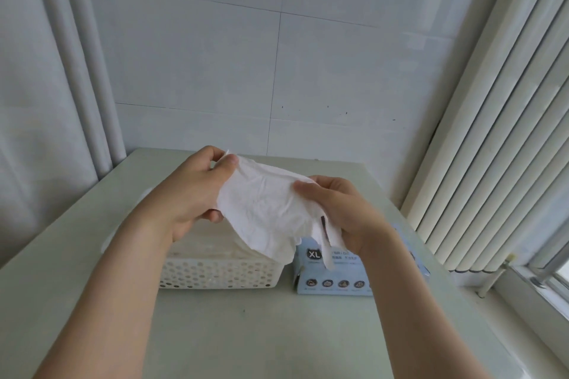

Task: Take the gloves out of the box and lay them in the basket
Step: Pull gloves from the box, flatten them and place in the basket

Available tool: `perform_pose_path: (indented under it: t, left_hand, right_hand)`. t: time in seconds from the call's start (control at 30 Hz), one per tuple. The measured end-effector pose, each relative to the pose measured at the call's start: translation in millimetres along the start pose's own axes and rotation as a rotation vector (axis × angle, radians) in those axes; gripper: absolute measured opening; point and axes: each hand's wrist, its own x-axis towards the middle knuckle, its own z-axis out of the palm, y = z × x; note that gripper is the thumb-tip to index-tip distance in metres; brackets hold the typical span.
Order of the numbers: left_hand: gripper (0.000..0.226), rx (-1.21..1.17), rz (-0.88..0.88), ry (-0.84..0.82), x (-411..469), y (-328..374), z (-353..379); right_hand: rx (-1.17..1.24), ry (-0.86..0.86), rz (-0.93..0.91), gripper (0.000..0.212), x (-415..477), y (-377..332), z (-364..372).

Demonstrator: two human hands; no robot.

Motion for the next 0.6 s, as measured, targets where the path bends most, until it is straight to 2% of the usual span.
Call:
perform_pose_path:
  t: [0.1,0.23,0.4,0.5,0.6]
  left_hand:
    - [0.024,0.162,-0.024,0.05,5.5,-8.7,-15.6]
    - [0.021,0.448,-0.112,0.115,15.6,-32.6,-40.1]
    - [0.026,0.811,-0.155,0.296,19.6,-49.7,-49.5]
    - [0.032,0.872,-0.181,0.363,19.7,-51.2,-48.5]
    - [0.049,0.901,-0.256,0.381,18.2,-47.3,-47.1]
  right_hand:
    - [-0.199,0.03,0.013,0.034,16.7,-5.2,18.2]
    - [-0.64,0.071,-0.014,0.023,34.7,-12.9,47.5]
    - [-1.099,0.174,-0.155,0.027,48.8,-2.8,73.1]
    - [-1.283,0.17,-0.231,0.032,42.0,1.1,76.1]
    - [-1.393,0.122,-0.331,0.038,34.2,3.2,72.7]
